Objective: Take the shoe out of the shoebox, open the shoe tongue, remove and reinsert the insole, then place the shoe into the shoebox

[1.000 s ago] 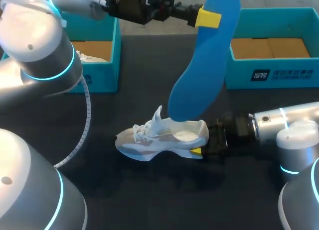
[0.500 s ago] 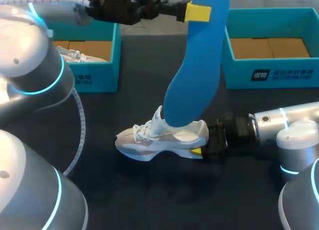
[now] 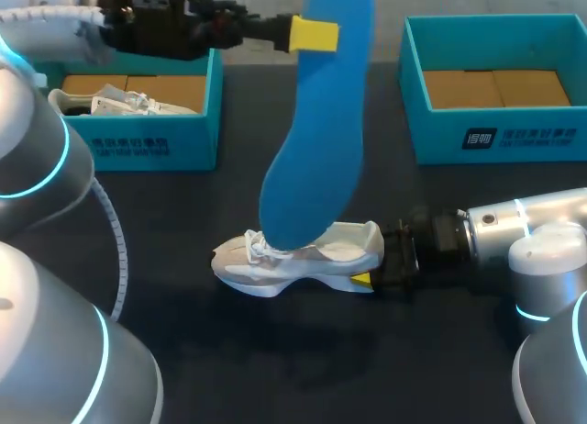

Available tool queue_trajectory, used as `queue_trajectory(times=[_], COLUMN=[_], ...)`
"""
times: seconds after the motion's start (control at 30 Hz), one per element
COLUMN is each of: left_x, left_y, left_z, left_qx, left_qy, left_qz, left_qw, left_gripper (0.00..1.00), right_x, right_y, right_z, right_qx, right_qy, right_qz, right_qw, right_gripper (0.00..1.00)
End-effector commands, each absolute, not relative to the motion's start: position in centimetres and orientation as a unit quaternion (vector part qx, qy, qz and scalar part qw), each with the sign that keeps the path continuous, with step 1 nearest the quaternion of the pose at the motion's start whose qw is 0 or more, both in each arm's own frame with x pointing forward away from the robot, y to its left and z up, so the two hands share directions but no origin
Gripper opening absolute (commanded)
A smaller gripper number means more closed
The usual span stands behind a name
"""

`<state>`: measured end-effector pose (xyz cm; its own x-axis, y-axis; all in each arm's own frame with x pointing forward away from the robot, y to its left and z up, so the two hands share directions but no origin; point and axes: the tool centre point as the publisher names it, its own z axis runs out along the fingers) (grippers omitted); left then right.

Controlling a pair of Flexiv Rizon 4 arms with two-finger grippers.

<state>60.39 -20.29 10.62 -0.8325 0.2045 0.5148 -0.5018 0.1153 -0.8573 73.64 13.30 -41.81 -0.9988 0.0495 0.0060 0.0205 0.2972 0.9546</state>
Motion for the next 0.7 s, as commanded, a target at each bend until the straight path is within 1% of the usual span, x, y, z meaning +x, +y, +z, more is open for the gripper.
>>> queue_trajectory(times=[0.03, 0.3, 0.7], left_x=[60.8, 58.9, 57.6], left_y=[-20.2, -19.5, -19.3], left_z=[11.6, 12.8, 12.0], left_qx=[0.1, 0.073, 0.084], left_qy=[-0.7, -0.701, -0.709], left_qz=[0.652, 0.66, 0.651], left_qw=[0.273, 0.259, 0.257], left_gripper=[0.0, 0.0, 0.0], right_x=[73.6, 73.6, 73.6], right_y=[13.5, 13.5, 13.5], right_z=[-41.9, -41.9, -41.9], right_qx=[0.022, 0.022, 0.022], right_qy=[0.806, 0.806, 0.806], right_qz=[0.591, 0.591, 0.591], right_qw=[0.012, 0.012, 0.012], right_gripper=[0.0, 0.0, 0.0])
